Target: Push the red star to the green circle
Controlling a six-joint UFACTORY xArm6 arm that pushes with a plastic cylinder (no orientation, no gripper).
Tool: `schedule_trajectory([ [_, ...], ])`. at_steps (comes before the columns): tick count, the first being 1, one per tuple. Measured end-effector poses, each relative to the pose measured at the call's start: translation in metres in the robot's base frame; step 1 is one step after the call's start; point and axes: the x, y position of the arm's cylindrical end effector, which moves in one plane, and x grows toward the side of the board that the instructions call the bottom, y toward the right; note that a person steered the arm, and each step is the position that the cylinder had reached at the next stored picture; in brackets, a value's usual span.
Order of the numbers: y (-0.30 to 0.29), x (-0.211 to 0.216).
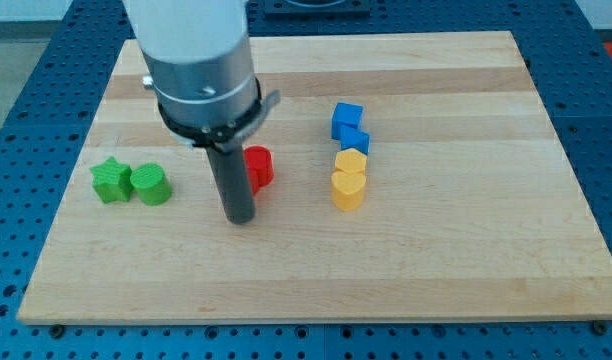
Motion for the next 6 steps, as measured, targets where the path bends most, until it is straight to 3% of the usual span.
schedule_trajectory([
  [1, -0.011, -0.004],
  [3, 0.046, 0.063],
  [5, 0.057, -0.044],
  [6, 0.055, -0.044],
])
